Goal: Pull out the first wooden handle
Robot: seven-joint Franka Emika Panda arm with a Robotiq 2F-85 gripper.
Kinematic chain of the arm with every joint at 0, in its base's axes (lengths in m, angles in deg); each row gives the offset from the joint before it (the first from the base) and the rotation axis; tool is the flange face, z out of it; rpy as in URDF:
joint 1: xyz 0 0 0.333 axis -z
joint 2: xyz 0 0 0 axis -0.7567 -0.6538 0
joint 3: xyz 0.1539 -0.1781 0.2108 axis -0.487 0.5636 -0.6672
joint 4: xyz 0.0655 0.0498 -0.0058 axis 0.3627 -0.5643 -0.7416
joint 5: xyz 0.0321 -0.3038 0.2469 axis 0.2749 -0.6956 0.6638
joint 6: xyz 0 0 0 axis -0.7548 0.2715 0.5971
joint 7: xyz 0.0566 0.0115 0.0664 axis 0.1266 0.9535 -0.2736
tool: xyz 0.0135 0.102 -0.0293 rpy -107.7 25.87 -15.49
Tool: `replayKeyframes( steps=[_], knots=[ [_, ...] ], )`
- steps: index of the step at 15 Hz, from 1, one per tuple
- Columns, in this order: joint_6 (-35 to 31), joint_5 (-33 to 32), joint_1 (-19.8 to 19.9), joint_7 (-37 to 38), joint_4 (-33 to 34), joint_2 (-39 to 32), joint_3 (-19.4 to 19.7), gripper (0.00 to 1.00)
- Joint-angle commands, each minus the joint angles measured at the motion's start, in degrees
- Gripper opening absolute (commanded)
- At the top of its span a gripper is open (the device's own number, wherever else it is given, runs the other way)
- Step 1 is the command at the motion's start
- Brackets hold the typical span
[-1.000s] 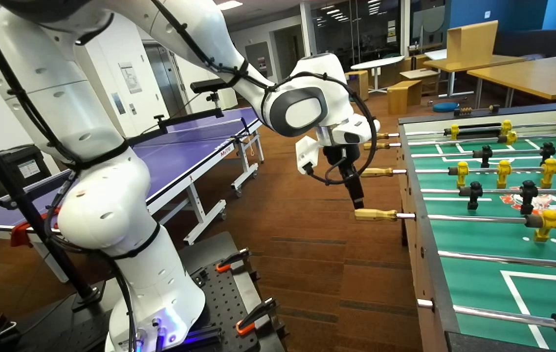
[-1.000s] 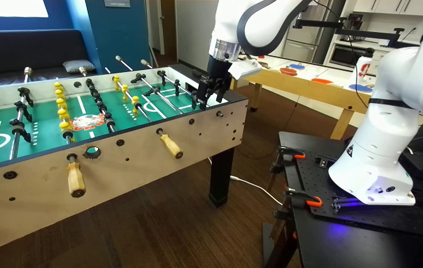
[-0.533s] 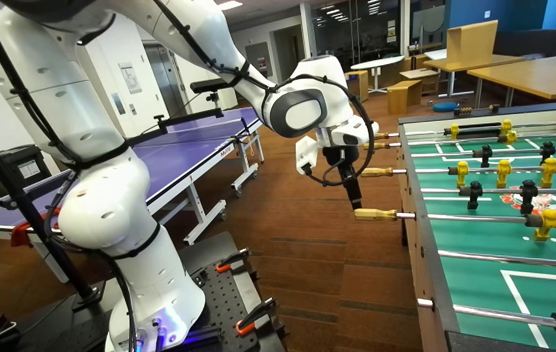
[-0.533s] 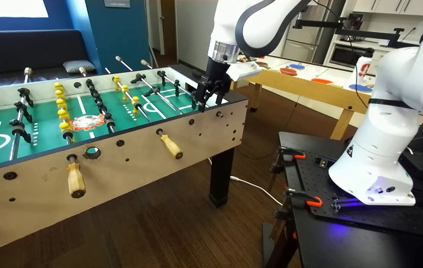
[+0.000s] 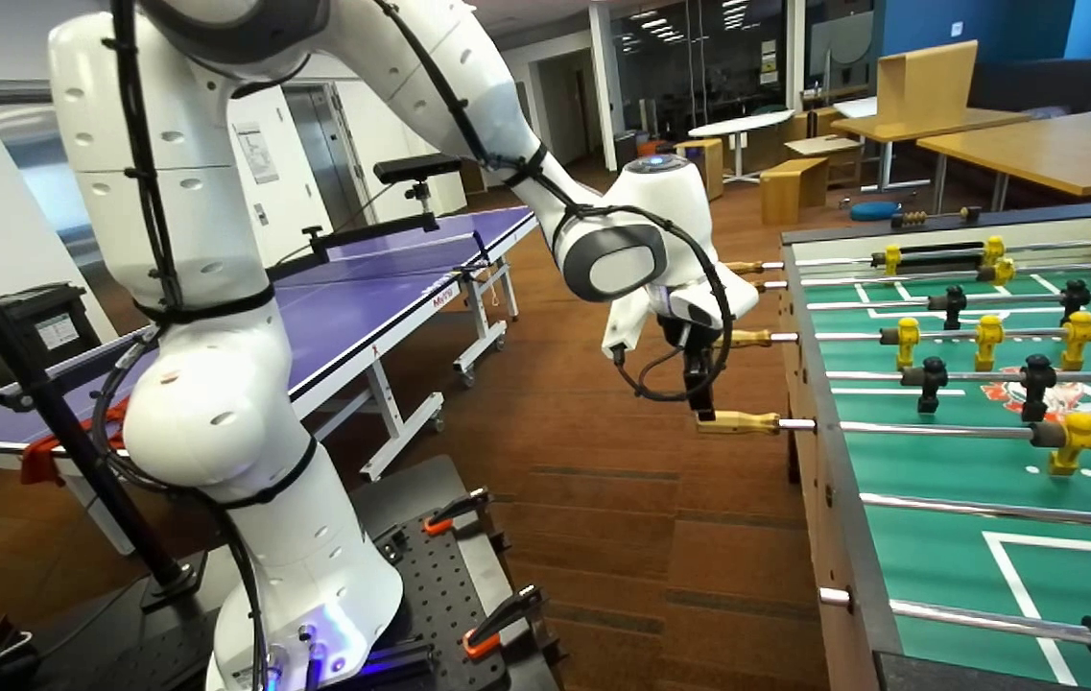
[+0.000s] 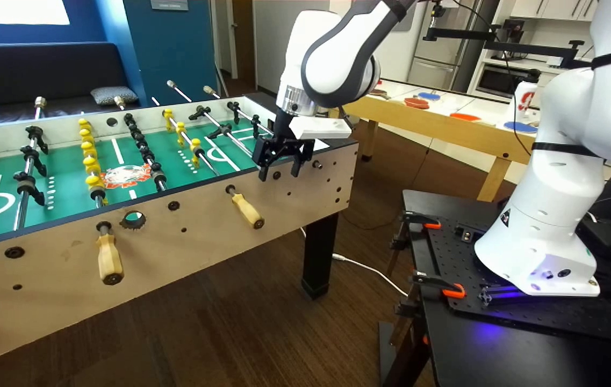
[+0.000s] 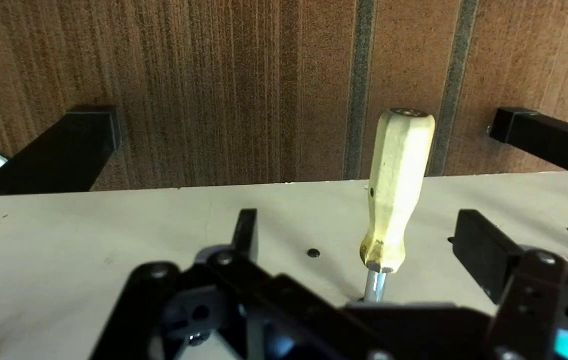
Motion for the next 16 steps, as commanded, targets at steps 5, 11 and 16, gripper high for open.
replayKeyframes(
  steps=[5, 11, 16],
  knots=[
    [-0.1, 5.3, -0.3, 1.1, 10.3, -11.7, -0.1, 1.0],
    [-0.6, 7.0, 0.5, 0.0, 14.0, -16.1, -0.3, 1.0],
    [-1.3, 7.6, 1.0, -0.7, 15.6, -18.2, -0.7, 1.0]
  ],
)
